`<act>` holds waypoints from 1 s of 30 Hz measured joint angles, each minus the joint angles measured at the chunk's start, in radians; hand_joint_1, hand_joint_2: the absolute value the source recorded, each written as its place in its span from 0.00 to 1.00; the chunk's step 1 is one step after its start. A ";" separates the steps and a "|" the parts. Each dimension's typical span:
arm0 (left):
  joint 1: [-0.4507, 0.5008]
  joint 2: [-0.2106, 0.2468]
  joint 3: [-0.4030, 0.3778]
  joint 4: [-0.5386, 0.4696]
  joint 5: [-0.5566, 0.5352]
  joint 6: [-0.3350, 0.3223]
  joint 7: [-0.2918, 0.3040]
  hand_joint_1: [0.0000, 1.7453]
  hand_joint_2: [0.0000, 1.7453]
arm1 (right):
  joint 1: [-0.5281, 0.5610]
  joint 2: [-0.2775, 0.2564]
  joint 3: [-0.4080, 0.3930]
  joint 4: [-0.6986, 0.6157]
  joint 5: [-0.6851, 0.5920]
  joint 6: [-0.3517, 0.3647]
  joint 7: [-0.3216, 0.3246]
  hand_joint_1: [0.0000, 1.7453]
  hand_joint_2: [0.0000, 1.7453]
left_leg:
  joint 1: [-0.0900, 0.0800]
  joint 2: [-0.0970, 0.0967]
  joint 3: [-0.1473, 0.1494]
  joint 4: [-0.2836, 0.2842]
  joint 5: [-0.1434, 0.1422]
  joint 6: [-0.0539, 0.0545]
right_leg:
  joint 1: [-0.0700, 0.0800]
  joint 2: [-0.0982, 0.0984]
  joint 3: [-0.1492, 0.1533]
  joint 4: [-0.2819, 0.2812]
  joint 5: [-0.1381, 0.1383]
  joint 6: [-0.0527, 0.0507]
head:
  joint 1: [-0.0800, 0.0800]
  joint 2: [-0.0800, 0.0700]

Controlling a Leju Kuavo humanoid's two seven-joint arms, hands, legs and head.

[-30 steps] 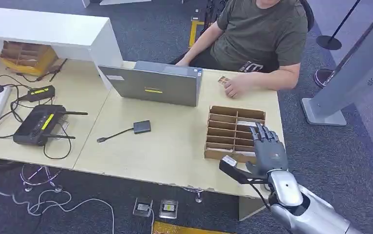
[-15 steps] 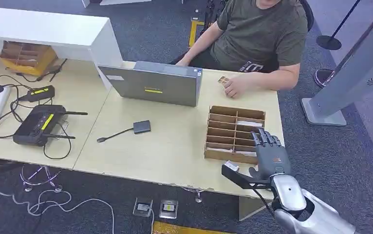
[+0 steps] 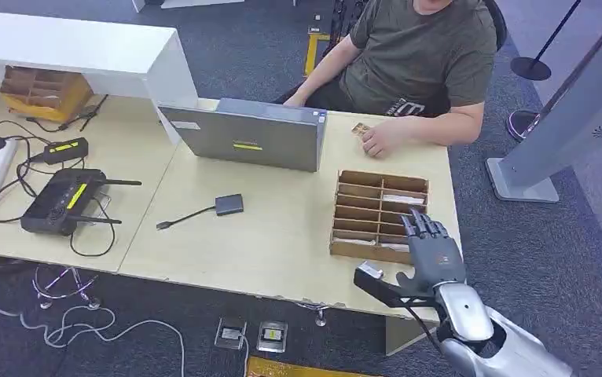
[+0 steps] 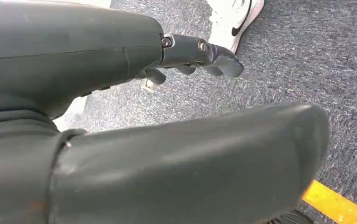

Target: Pass the card to the sensor for recognition and then transmit it.

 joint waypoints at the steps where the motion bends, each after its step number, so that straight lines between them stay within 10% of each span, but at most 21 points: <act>1: 0.000 0.000 0.000 0.000 0.000 0.000 0.000 0.00 0.00 | 0.001 0.001 0.000 0.000 0.000 0.000 0.000 0.00 1.00 | 0.000 0.000 0.000 0.000 0.000 0.000 | 0.000 0.000 0.000 0.000 0.000 0.000 | 0.000 0.000; 13: 0.000 0.000 0.000 0.000 0.000 0.000 0.008 0.00 0.00 | 0.007 0.006 0.000 0.000 0.000 -0.001 0.007 0.05 1.00 | 0.000 0.000 0.000 0.000 0.000 0.000 | 0.000 0.000 0.000 0.000 0.000 0.000 | 0.000 0.000; 14: 0.000 0.000 0.000 0.000 0.000 0.000 0.008 0.00 0.00 | 0.008 0.006 0.000 0.000 0.000 -0.001 0.007 1.00 1.00 | 0.000 0.000 0.000 0.000 0.000 0.000 | 0.000 0.000 0.000 0.000 0.000 0.000 | 0.000 0.000; 30: 0.000 0.005 0.000 0.000 -0.002 -0.002 0.008 0.00 0.00 | 0.020 0.005 -0.007 0.000 0.008 0.007 0.022 1.00 1.00 | 0.000 0.000 0.000 0.000 0.000 0.000 | 0.000 0.000 0.000 0.000 0.000 0.000 | 0.000 0.000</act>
